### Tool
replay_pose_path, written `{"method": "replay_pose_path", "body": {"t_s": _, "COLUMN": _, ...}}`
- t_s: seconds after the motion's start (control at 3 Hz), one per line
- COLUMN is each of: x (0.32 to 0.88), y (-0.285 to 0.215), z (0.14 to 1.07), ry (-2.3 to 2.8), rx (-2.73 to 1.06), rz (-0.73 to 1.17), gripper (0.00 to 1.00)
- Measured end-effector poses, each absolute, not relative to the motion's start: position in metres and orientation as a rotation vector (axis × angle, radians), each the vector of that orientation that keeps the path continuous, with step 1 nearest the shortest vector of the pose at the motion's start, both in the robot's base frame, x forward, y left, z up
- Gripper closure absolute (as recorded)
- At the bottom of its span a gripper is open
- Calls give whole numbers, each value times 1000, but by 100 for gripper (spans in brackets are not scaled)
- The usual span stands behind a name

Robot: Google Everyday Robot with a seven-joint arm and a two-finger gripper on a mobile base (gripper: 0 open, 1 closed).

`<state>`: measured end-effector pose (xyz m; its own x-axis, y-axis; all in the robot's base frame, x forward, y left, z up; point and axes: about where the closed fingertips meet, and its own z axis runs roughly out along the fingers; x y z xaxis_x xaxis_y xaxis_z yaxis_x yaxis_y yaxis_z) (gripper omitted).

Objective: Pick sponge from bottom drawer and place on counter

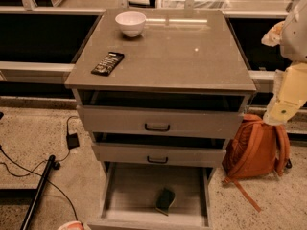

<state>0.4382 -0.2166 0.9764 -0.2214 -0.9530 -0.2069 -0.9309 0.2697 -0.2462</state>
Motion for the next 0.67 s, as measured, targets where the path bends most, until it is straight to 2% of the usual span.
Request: {"method": "replay_pose_path", "body": {"t_s": 0.67, "x": 435, "y": -205, "z": 958, "ry": 2231, "rx": -1750, "rz": -26, "gripper": 0}}
